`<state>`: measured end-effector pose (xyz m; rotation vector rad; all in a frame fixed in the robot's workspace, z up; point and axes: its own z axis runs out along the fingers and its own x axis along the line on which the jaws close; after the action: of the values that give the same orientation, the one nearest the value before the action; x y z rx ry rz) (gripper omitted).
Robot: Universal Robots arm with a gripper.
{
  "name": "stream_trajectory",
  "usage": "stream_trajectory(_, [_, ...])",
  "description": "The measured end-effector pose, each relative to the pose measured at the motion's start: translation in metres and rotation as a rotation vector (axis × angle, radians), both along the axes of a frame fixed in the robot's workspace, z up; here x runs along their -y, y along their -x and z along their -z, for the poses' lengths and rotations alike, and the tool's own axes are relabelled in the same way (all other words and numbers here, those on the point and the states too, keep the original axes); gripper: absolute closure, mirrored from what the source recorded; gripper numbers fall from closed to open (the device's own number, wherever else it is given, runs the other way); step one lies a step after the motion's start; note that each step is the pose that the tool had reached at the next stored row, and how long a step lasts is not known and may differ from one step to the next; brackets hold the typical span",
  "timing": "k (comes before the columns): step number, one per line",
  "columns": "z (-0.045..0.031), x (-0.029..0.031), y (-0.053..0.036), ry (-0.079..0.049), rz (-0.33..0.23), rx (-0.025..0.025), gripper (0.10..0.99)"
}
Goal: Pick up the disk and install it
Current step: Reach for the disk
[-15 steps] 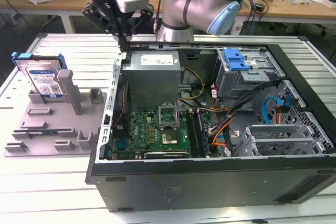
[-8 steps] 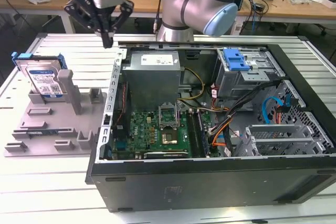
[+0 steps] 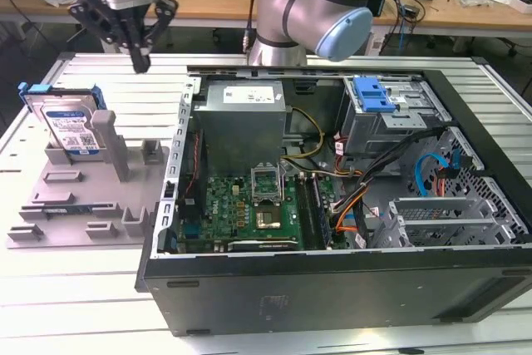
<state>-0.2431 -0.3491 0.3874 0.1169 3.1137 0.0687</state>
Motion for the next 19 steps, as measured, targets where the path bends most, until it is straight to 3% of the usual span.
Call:
stream_trajectory(2, [0.0007, -0.0017, 0.0093, 0.000, 0.000, 0.0001, 0.980])
stream_trajectory(6, [0.0024, -0.0088, 0.0369, 0.000, 0.000, 0.0000, 0.980])
stream_trajectory(19, [0.0068, -0.0286, 0.0945, 0.000, 0.000, -0.0002, 0.980])
